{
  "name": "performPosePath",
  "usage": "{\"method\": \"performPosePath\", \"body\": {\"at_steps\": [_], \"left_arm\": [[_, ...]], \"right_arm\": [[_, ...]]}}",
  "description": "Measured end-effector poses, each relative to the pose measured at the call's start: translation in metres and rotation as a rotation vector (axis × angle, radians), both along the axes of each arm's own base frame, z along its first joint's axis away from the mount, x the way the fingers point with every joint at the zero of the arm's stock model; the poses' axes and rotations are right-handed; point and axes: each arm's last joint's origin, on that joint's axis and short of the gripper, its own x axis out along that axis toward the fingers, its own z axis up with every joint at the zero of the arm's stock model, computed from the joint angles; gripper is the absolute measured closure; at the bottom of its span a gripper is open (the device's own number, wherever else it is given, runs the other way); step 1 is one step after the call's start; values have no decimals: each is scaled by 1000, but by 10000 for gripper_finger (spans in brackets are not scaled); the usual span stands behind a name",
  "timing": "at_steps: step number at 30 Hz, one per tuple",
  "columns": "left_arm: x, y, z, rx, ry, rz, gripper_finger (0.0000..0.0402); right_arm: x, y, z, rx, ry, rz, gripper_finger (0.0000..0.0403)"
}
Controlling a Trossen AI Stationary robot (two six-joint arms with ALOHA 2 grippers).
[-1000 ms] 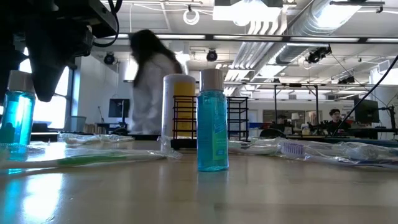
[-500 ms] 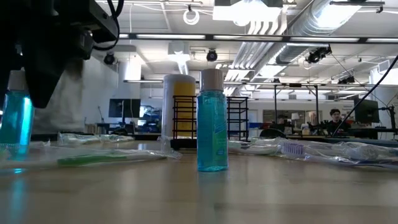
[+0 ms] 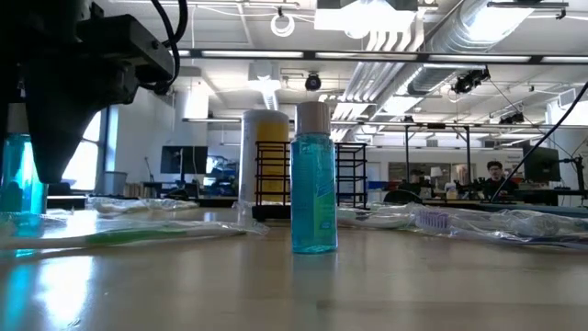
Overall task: Pick & Place toothbrushing station
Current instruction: Put the left mouthwash into the middle section wire organizer
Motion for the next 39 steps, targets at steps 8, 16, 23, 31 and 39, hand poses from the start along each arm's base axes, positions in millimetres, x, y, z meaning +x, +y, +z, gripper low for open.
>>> {"method": "performPosePath", "body": {"at_steps": [8, 16, 23, 31, 39], "left_arm": [[0, 0, 0, 2, 1, 0, 220], [0, 0, 0, 0, 0, 1, 245], [0, -1, 0, -15, 1, -10, 320], [2, -2, 4, -27, -13, -104, 320], [11, -7, 50, -44, -29, -208, 320]], "right_arm": [[0, 0, 0, 1, 0, 1, 399], [0, 0, 0, 1, 1, 3, 399], [0, 1, 0, 8, 5, 20, 399], [-1, 0, -1, 2, 17, 21, 399], [-7, -2, 2, 37, 32, 5, 399]]}}
